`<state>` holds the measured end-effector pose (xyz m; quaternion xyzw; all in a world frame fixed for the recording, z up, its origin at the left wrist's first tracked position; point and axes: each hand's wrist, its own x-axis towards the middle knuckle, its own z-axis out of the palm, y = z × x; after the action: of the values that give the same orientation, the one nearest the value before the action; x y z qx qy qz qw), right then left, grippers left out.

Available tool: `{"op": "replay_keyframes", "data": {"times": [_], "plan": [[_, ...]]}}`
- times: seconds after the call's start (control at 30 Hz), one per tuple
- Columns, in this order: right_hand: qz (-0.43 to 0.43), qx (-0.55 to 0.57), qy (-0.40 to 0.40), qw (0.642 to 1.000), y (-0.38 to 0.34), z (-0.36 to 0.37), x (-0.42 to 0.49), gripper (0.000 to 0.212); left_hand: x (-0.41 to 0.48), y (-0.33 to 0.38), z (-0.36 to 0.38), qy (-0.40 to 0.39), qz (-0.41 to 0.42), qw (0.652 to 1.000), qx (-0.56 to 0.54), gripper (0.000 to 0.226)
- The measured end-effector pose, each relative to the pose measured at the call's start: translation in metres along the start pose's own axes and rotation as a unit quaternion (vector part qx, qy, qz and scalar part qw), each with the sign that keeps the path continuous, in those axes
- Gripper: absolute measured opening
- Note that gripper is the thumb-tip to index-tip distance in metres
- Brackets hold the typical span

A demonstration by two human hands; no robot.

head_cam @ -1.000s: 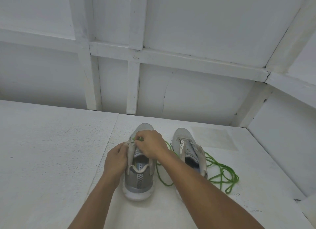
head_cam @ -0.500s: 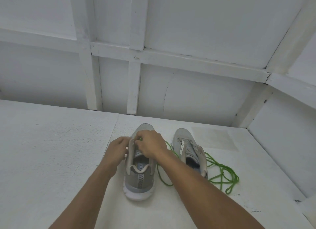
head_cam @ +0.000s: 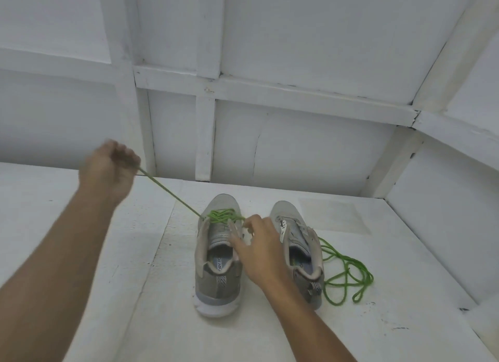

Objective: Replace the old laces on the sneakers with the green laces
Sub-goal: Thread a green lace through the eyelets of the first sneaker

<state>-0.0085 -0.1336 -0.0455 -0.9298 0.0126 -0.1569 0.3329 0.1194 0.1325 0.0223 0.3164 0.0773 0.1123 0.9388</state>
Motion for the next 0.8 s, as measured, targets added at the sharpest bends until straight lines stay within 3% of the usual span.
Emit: {"op": "replay_keyframes", "data": {"times": [0.1, 0.17, 0.2, 0.27, 0.33, 0.4, 0.5, 0.57, 0.73, 0.8], "plan": [[0.058, 0.023, -0.049, 0.997, 0.002, 0.0, -0.008, 0.024, -0.003, 0.012, 0.017, -0.012, 0.047, 0.988, 0.147, 0.016], [0.067, 0.024, -0.042, 0.997, 0.004, 0.004, -0.011, 0.027, -0.018, -0.006, 0.019, -0.073, 0.047, 0.938, 0.334, 0.012], [0.071, 0.026, -0.04, 0.996, 0.005, 0.007, -0.012, 0.028, -0.029, -0.02, 0.017, -0.125, 0.026, 0.89, 0.438, 0.016], [0.079, 0.023, -0.044, 0.996, 0.005, 0.012, -0.013, 0.026, -0.05, -0.049, 0.01, -0.222, -0.038, 0.749, 0.623, 0.02], [0.085, 0.019, -0.045, 0.995, 0.003, 0.012, -0.013, 0.024, -0.064, -0.07, 0.002, -0.279, -0.05, 0.614, 0.736, 0.015], [0.087, 0.015, -0.043, 0.995, 0.0, 0.011, -0.013, 0.022, -0.068, -0.081, -0.001, -0.295, -0.036, 0.552, 0.779, 0.015], [0.092, 0.014, -0.042, 0.995, -0.002, 0.01, -0.013, 0.02, -0.067, -0.084, -0.001, -0.291, -0.031, 0.524, 0.8, 0.023], [0.094, 0.016, -0.043, 0.994, -0.003, 0.01, -0.014, 0.02, -0.062, -0.078, -0.001, -0.283, -0.028, 0.529, 0.8, 0.02], [0.102, 0.024, -0.044, 0.994, -0.005, 0.008, -0.016, 0.019, -0.026, -0.015, 0.009, -0.095, 0.087, 0.636, 0.761, 0.017], [0.103, 0.025, -0.043, 0.993, -0.006, 0.008, -0.016, 0.02, -0.021, 0.006, 0.017, -0.062, 0.123, 0.645, 0.752, 0.016]]}}
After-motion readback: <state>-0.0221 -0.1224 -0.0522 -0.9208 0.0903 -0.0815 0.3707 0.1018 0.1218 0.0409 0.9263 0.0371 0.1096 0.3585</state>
